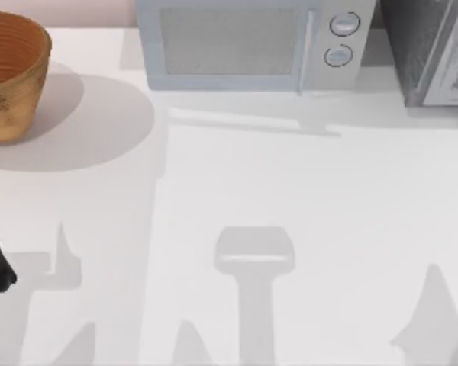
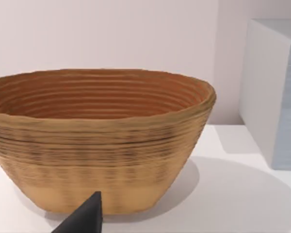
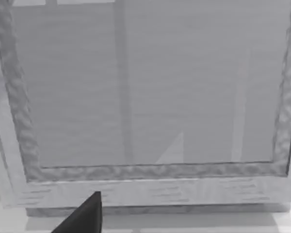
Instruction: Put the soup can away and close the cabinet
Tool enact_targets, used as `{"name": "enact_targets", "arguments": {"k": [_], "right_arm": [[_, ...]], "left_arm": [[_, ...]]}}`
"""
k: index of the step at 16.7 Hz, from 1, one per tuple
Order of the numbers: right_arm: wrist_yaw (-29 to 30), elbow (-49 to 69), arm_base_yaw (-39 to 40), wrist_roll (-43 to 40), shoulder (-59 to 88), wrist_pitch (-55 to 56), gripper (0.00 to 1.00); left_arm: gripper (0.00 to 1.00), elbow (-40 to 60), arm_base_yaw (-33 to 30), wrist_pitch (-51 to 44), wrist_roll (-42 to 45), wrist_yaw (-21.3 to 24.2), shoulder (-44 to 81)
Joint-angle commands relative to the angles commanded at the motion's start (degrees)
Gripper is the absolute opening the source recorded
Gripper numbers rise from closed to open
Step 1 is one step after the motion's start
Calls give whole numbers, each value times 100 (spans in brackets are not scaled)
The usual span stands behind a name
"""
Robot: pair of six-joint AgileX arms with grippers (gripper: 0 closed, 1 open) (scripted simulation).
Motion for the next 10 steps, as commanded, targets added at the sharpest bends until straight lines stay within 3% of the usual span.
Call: {"name": "enact_targets", "arguments": {"k": [5,10], "right_arm": [[-923,359,-964,2,1414,1132,100],[-1420,595,-1479,-24,2127,1780,100]], "left_arm": [[100,0,0,0,0,0,0],[100,0,0,0,0,0,0]]}}
